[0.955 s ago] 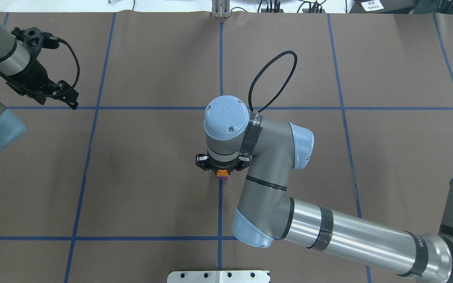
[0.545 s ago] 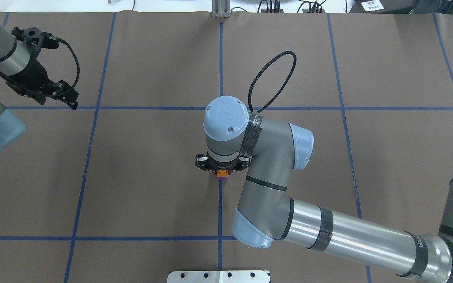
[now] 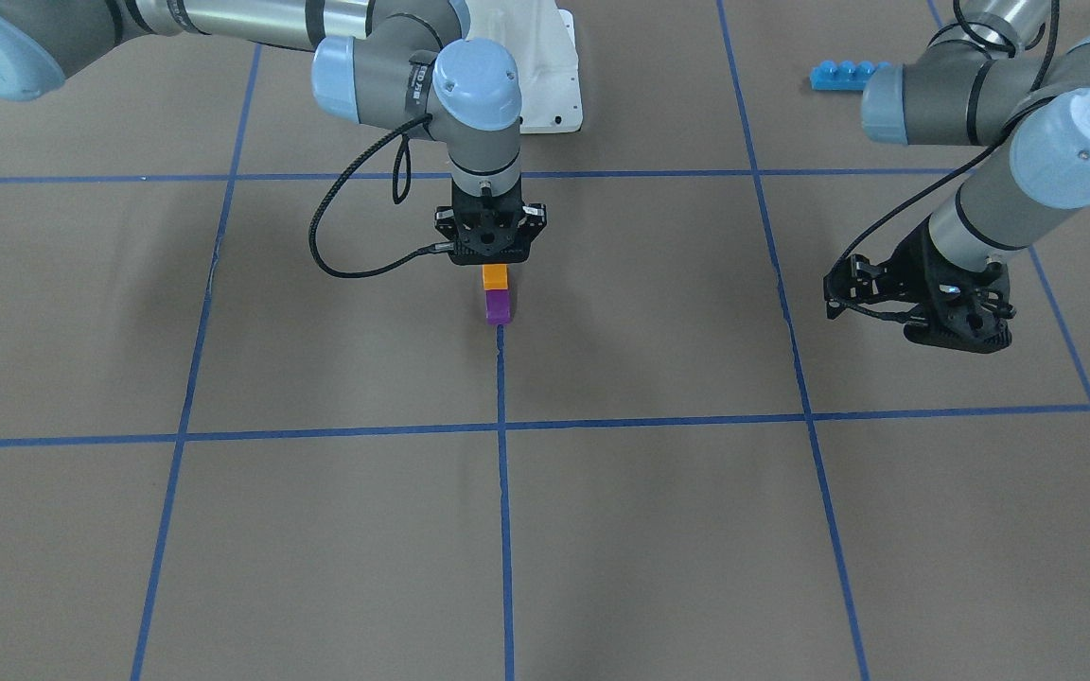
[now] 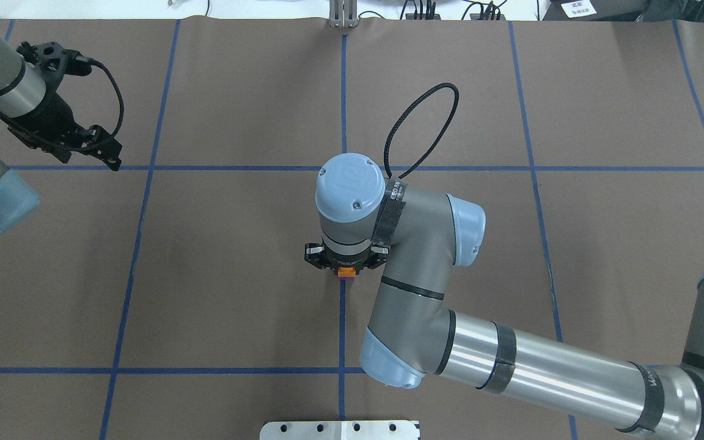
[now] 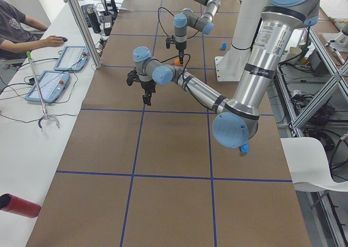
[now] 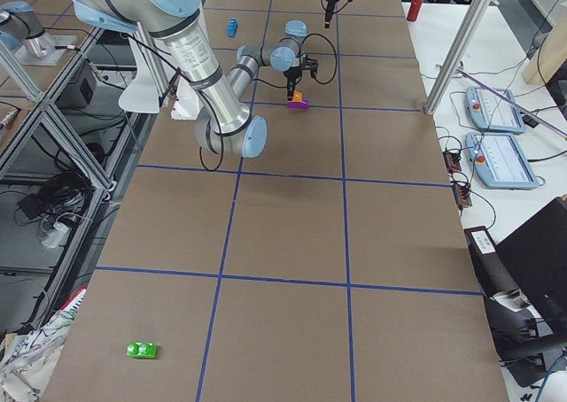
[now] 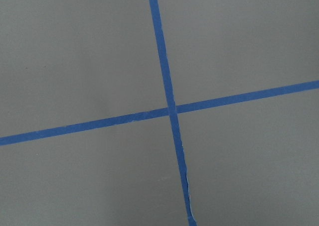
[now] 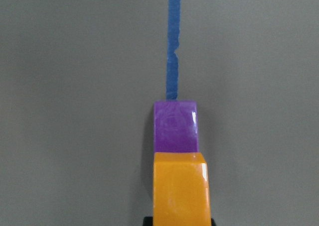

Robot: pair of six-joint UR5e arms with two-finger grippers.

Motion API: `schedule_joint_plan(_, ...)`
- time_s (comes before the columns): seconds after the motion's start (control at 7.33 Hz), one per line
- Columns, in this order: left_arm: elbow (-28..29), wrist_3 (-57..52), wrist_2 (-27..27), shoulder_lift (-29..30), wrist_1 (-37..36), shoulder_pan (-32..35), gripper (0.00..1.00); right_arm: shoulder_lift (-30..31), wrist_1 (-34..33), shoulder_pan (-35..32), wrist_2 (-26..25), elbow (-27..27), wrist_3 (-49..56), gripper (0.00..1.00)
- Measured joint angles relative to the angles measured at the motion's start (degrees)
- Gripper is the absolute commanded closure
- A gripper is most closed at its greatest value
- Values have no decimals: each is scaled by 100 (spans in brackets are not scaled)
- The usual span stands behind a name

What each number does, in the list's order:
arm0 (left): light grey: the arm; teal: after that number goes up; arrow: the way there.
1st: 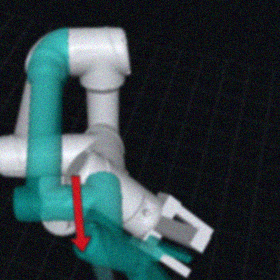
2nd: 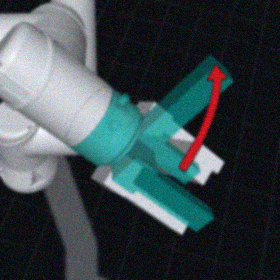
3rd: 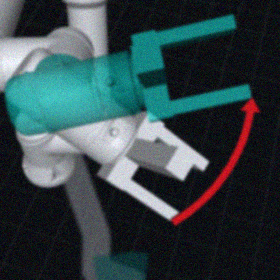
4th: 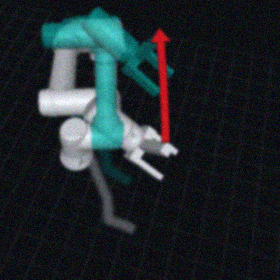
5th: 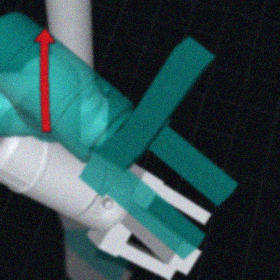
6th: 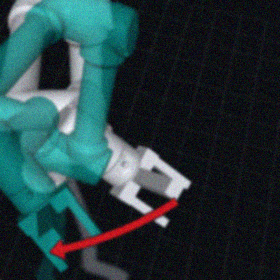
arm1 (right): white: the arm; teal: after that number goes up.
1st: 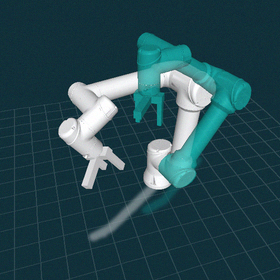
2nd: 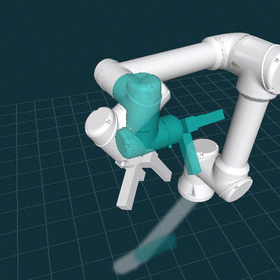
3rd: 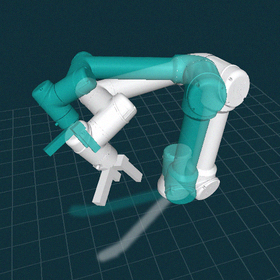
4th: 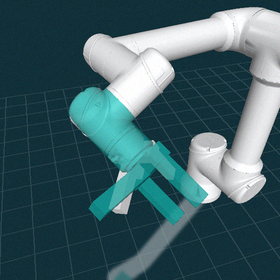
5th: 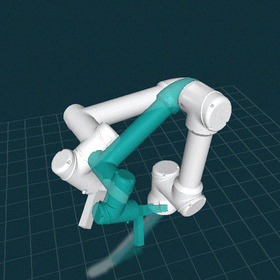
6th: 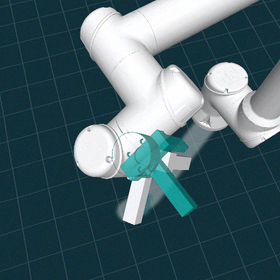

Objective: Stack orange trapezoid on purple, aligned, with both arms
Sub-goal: 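Lower the orange block onto the purple block, aligning edges with the right gripper, then open the right gripper and lift it away from the stack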

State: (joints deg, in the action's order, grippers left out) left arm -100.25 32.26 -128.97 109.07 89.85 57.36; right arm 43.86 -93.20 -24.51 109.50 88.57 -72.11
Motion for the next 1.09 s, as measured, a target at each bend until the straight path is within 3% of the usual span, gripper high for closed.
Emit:
schedule_joint_plan(0.55,3,0,3,8,-3,-6,0,-27,-89,-159,55,280,-2,0)
schedule_joint_plan(0.82,-9,-4,2,9,-1,-2,0,65,-930,-549,247,1004,-5,0)
schedule_joint_plan(1.09,-31,-48,-22,-23,9,108,0,727,-1524,-1280,672,1900,90,0)
